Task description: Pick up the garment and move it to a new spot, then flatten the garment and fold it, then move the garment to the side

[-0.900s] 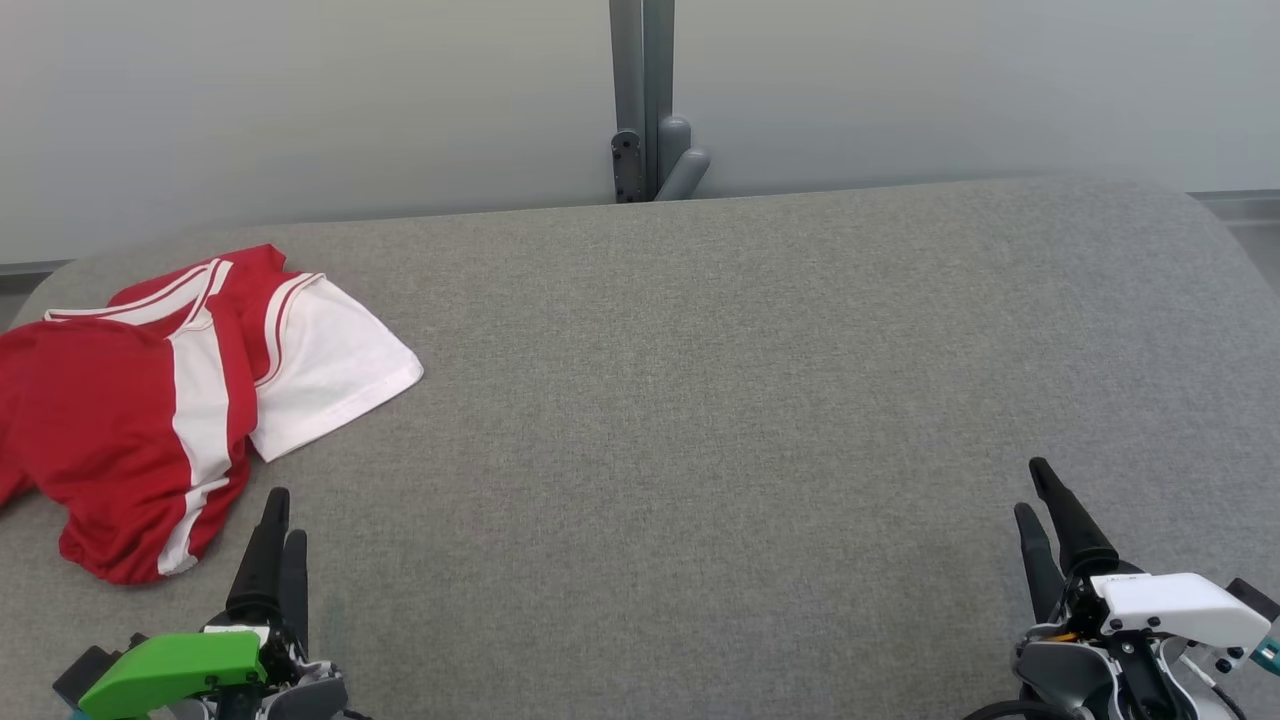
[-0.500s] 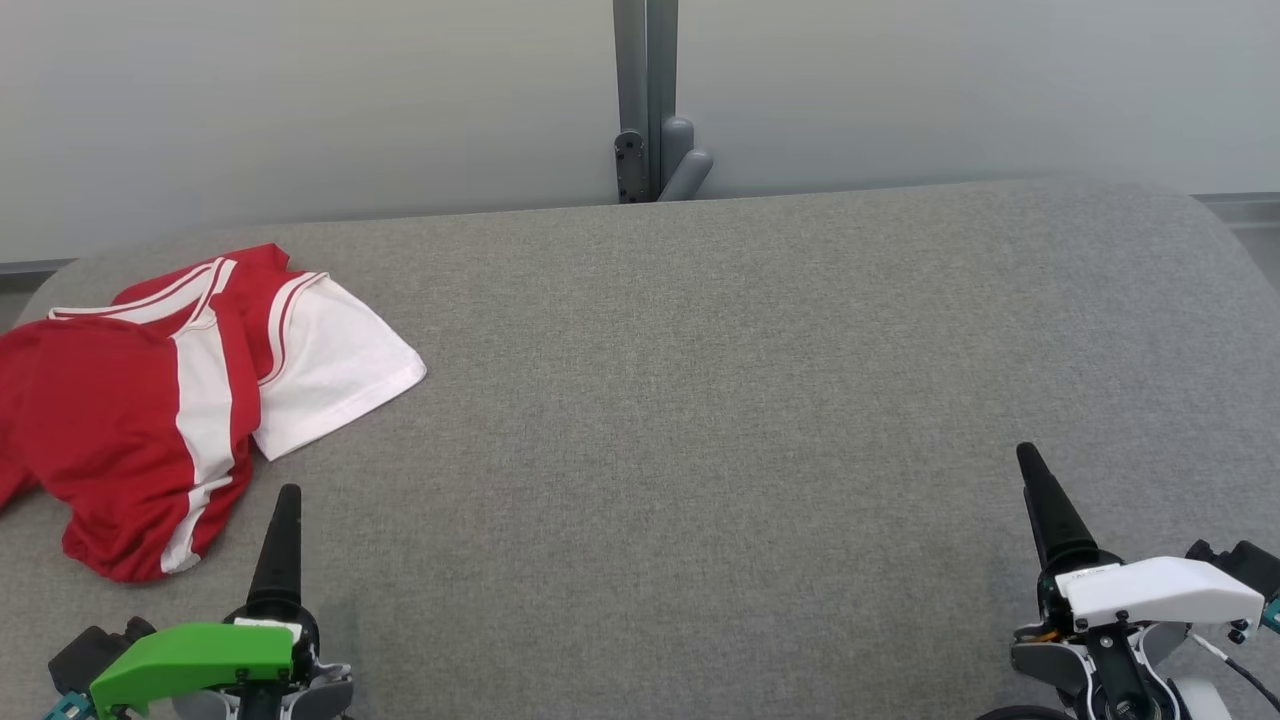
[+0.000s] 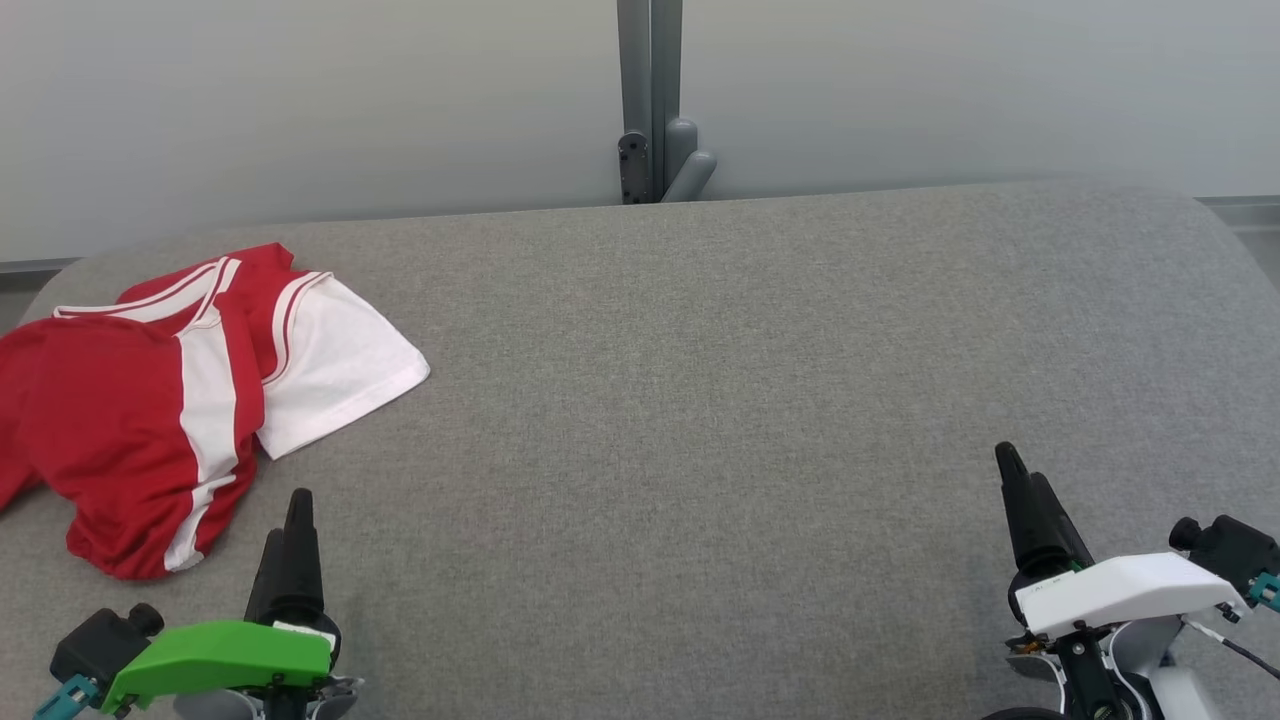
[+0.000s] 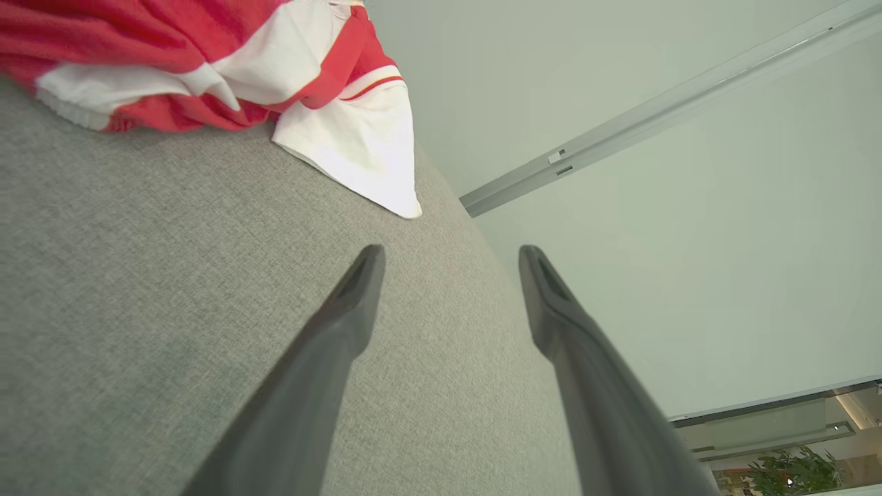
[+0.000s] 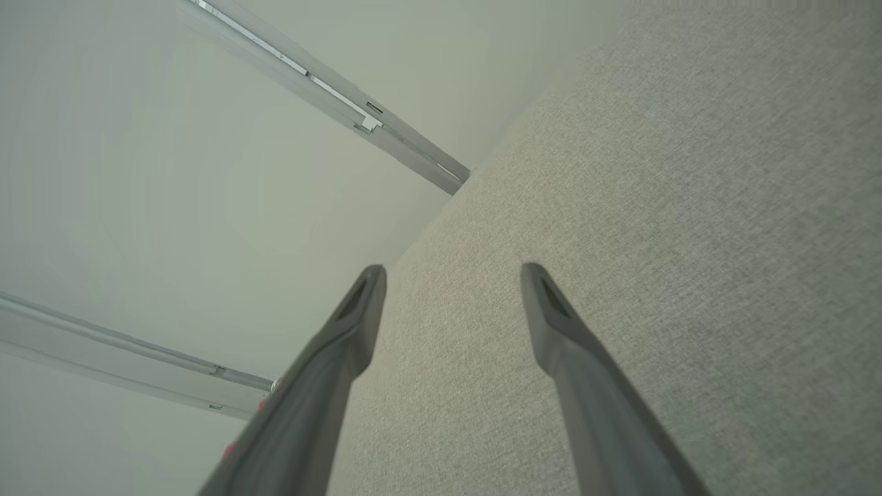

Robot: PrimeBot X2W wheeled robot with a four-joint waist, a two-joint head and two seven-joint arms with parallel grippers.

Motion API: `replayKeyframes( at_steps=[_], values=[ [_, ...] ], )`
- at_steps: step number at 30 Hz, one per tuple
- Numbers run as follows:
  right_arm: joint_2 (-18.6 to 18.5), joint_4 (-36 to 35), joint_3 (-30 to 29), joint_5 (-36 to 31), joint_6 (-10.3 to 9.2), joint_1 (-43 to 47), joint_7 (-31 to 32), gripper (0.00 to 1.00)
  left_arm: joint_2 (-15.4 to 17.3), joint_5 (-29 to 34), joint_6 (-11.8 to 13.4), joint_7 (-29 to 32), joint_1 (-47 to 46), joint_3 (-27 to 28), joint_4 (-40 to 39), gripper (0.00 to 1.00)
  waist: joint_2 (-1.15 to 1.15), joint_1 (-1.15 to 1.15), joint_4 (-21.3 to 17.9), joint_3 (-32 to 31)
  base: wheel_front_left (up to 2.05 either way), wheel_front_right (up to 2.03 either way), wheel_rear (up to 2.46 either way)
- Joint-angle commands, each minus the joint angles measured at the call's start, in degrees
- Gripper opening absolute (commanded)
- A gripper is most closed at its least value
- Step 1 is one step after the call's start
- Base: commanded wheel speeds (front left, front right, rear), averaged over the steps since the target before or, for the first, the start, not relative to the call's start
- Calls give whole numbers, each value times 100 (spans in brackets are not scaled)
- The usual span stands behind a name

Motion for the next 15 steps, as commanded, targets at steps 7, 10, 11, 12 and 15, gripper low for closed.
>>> replayKeyframes(
  at_steps=[7,10,11,12,15],
  values=[
    [-52,-188,39,-856,2,20,-199,100,36,836,-13,-193,30,1,-168,100,20,0,3,2,0,0,0],
    [-46,-215,40,-1132,2,36,-260,100,36,1090,-22,-253,46,-9,-197,100,21,0,4,7,0,0,0],
    [-43,-226,38,-1222,3,41,-278,100,36,1180,-26,-275,51,-14,-203,100,22,0,4,8,0,0,0],
    [-38,-249,34,-1403,3,52,-317,100,37,1347,-35,-313,59,-19,-214,100,23,0,4,11,0,0,0],
    [-30,-287,18,-1669,3,67,-376,100,40,1623,-52,-371,74,-30,-221,100,24,0,2,13,0,0,0]
  ],
)
